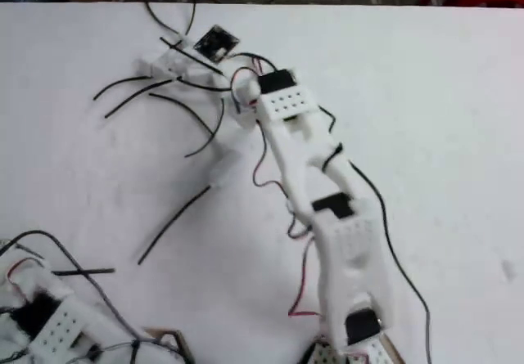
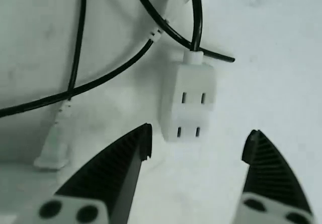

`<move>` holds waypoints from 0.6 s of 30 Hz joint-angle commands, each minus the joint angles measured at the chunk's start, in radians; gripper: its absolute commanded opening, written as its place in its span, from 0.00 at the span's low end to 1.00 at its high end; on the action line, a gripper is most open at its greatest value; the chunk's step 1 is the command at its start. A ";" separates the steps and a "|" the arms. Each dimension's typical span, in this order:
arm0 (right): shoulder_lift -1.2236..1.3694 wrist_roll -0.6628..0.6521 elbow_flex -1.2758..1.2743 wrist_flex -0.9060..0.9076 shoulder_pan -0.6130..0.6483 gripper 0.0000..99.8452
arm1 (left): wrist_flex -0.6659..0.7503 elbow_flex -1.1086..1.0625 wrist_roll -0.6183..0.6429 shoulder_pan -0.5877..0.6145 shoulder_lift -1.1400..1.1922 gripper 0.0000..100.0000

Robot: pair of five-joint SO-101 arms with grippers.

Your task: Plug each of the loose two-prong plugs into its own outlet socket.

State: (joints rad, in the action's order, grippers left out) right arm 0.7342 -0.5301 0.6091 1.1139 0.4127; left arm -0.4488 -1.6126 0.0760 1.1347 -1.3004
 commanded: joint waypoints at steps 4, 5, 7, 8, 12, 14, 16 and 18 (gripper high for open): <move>0.277 -0.025 0.419 0.093 0.013 0.30 | -0.005 0.023 -0.011 -0.008 -0.016 0.02; 0.305 -0.040 0.474 0.122 0.018 0.30 | -0.005 0.023 -0.011 -0.008 -0.016 0.02; 0.360 -0.060 0.571 0.154 0.019 0.30 | -0.005 0.023 -0.011 -0.008 -0.016 0.02; 0.387 -0.071 0.611 0.165 0.019 0.30 | -0.005 0.023 -0.011 -0.008 -0.016 0.02; 0.476 -0.077 0.733 0.226 0.008 0.23 | -0.005 0.023 -0.011 -0.008 -0.016 0.02; 0.504 -0.077 0.779 0.254 -0.019 0.12 | -0.005 0.023 -0.011 -0.008 -0.016 0.02; 0.518 -0.075 0.816 0.292 -0.059 0.01 | -0.005 0.023 -0.011 -0.008 -0.016 0.02; 0.518 -0.028 0.853 0.354 -0.108 0.05 | -0.005 0.023 -0.011 -0.010 -0.016 0.02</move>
State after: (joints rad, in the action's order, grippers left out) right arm 1.2666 -0.5976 1.3840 1.4039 0.3790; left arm -0.4488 -1.6126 0.0760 1.1331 -1.3004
